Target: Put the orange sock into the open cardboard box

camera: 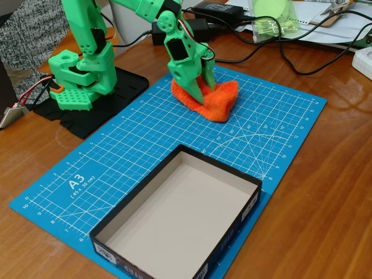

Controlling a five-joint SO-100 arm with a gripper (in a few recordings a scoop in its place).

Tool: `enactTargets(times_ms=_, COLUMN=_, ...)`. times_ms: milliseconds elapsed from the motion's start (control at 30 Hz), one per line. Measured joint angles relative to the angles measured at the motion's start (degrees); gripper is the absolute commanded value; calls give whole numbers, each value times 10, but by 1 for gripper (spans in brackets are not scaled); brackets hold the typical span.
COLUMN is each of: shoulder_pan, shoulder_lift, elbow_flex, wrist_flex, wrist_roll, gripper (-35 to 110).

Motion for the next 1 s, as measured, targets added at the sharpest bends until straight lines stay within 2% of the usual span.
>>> enactTargets(times_ms=200, shoulder_pan=126, shoulder_lift=104, elbow_flex=-57, wrist_flex=7, wrist_roll=-44, gripper=0)
enactTargets(times_ms=333, shoulder_pan=227, shoulder_lift=151, elbow_flex=-103, wrist_flex=-9, wrist_roll=-127, gripper=0)
enactTargets(times_ms=467, shoulder_pan=326, shoulder_lift=163, elbow_flex=-105, wrist_flex=-66, wrist_roll=-246, gripper=0)
enactTargets(times_ms=567, shoulder_pan=417, shoulder_lift=165, elbow_flex=-68, wrist_flex=-178, wrist_roll=-272, gripper=0)
enactTargets(times_ms=667, shoulder_pan=483, shoulder_lift=140, elbow_flex=-58, wrist_flex=-316, wrist_roll=-192, gripper=0)
enactTargets(times_ms=733, shoulder_pan=528, shoulder_lift=117, elbow_flex=-82, wrist_flex=-335, wrist_roll=-100, gripper=0)
enactTargets(times_ms=833, shoulder_pan=556, shoulder_lift=62, elbow_flex=-158, wrist_flex=-221, wrist_roll=72, gripper=0)
enactTargets(times_ms=933, shoulder_pan=551, shoulder_lift=2, elbow_flex=-218, wrist_flex=-76, wrist_roll=242, gripper=0)
enactTargets(times_ms=1000, shoulder_pan=535, shoulder_lift=-29, elbow_flex=-235, wrist_flex=-15, wrist_roll=335, gripper=0)
